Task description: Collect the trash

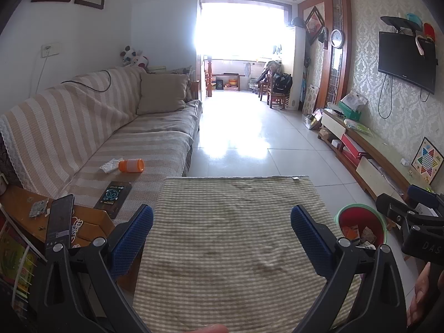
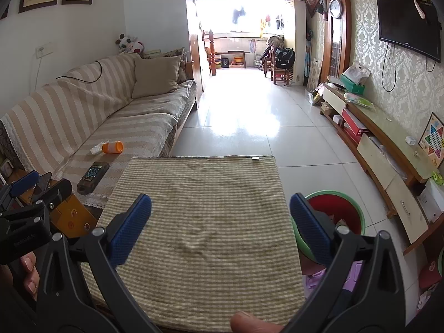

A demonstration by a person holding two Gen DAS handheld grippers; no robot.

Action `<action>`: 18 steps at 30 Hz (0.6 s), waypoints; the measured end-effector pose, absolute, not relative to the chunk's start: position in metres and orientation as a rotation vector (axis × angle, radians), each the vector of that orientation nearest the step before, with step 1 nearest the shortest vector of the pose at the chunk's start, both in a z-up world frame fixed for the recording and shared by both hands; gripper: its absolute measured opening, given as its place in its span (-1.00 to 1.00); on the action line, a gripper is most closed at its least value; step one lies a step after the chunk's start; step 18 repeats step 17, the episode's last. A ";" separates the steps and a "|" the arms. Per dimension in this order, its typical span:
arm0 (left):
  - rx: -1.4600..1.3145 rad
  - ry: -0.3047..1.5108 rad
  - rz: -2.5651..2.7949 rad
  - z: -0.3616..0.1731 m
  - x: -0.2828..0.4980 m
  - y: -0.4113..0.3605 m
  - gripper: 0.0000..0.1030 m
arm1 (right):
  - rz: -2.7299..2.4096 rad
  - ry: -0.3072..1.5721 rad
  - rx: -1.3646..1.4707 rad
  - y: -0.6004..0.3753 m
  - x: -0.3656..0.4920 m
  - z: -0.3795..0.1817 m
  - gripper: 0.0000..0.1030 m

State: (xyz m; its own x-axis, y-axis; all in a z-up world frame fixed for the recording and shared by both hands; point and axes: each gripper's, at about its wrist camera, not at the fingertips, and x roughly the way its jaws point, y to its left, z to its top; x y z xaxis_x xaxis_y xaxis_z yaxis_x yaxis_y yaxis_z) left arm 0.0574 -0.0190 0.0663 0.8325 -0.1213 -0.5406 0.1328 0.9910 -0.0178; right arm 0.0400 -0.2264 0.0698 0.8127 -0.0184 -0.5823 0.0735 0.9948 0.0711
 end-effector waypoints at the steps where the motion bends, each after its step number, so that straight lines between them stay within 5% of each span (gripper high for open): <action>1: 0.020 0.571 -0.135 0.067 0.057 -0.019 0.85 | -0.048 0.621 0.090 -0.226 0.040 0.070 0.91; 18: 0.031 0.552 -0.159 0.071 0.051 -0.027 0.85 | -0.049 0.623 0.079 -0.225 0.041 0.069 0.91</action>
